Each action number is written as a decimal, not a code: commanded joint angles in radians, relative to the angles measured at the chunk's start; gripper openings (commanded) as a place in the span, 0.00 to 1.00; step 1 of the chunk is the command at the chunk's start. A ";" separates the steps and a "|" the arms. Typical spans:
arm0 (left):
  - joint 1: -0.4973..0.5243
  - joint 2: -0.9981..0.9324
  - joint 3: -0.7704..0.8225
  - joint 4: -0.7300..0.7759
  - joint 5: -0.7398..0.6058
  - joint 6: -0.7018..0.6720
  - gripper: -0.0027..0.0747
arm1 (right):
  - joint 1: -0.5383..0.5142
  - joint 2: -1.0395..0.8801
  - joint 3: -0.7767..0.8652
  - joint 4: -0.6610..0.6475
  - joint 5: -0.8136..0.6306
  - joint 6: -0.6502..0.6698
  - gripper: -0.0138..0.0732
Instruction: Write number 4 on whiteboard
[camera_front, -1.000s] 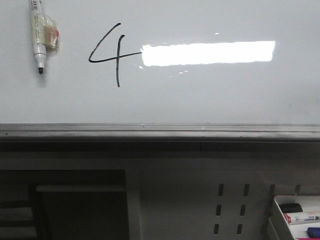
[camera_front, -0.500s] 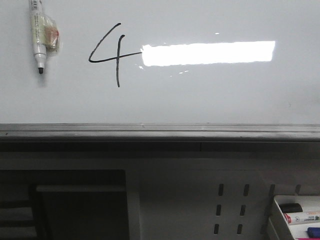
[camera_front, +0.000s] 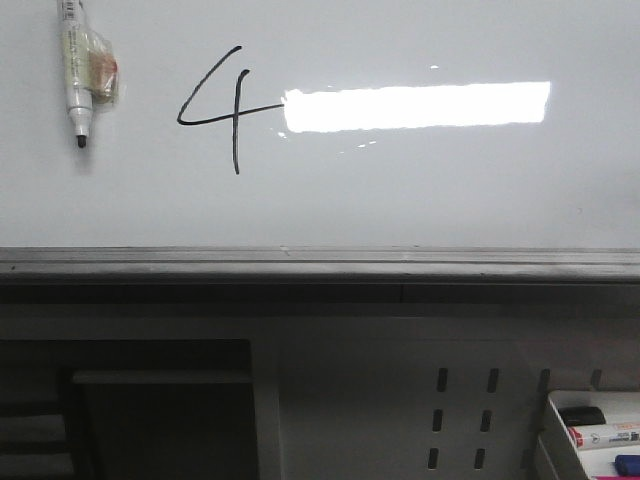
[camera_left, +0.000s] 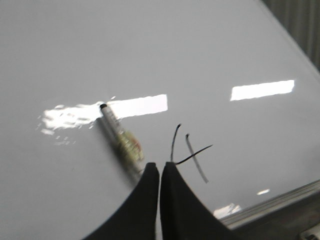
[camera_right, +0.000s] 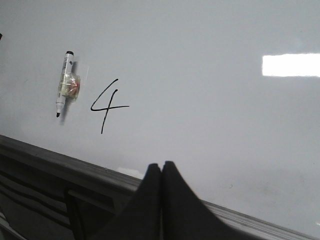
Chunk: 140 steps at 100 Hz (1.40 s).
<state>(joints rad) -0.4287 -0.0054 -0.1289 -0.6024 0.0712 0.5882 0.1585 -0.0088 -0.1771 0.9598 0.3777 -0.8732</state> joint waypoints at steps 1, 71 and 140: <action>0.083 -0.013 0.004 0.241 -0.046 -0.277 0.01 | -0.006 -0.014 -0.024 0.027 -0.053 0.000 0.08; 0.297 -0.029 0.156 0.530 -0.139 -0.470 0.01 | -0.006 -0.014 -0.024 0.027 -0.053 0.000 0.08; 0.289 -0.027 0.154 0.528 -0.098 -0.470 0.01 | -0.006 -0.014 -0.024 0.027 -0.053 0.000 0.08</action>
<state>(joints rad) -0.1350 -0.0054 -0.0024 -0.0745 0.0402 0.1302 0.1585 -0.0088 -0.1771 0.9598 0.3777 -0.8713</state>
